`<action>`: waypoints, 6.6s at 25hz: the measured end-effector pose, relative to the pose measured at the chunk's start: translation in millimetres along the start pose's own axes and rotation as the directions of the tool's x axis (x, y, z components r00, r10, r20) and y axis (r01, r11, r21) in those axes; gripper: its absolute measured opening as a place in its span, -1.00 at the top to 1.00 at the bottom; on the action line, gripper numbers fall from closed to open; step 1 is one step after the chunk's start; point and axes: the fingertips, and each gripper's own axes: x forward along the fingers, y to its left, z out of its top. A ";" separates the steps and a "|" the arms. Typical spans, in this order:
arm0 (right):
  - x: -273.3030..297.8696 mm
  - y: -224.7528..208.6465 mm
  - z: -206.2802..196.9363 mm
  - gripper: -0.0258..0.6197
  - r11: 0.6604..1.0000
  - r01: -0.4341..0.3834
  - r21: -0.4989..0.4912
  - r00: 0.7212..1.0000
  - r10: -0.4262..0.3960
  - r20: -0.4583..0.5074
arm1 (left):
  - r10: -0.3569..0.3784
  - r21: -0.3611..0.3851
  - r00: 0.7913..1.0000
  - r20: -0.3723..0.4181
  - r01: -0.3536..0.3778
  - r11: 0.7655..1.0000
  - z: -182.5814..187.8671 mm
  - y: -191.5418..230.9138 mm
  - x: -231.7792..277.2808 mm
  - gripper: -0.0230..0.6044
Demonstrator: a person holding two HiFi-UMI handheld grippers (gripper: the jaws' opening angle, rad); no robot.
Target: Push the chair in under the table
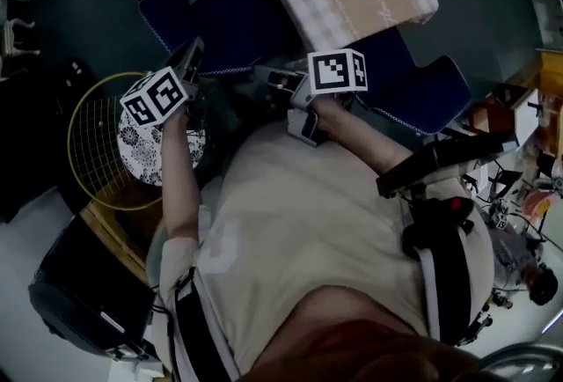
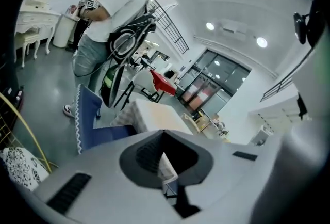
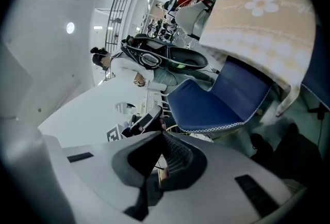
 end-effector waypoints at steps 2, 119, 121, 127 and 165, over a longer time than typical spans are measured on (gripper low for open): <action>-7.4 3.9 0.9 0.89 1.000 -0.027 -0.017 1.000 0.027 0.001 | -0.007 0.061 1.000 -0.012 0.008 0.998 -0.4 -21.2 3.1 0.90; -897.2 -348.0 84.8 0.89 0.997 0.078 0.020 0.822 -0.076 0.564 | -0.107 0.669 0.893 -0.437 0.402 0.625 -412.3 -794.0 444.8 0.90; -920.7 -363.9 98.4 0.89 0.997 0.075 0.020 0.822 -0.073 0.565 | -0.072 0.676 0.899 -0.433 0.376 0.634 -419.5 -805.9 464.5 0.90; -927.9 -391.1 141.1 0.89 0.992 0.066 0.110 0.794 -0.119 0.596 | -0.008 0.748 0.903 -0.429 0.361 0.557 -399.2 -806.0 493.4 0.90; -897.1 -365.2 348.2 0.89 0.946 0.035 -0.322 0.991 0.009 0.135 | 0.159 0.724 0.979 -0.130 -0.016 0.689 -323.1 -821.5 587.6 0.90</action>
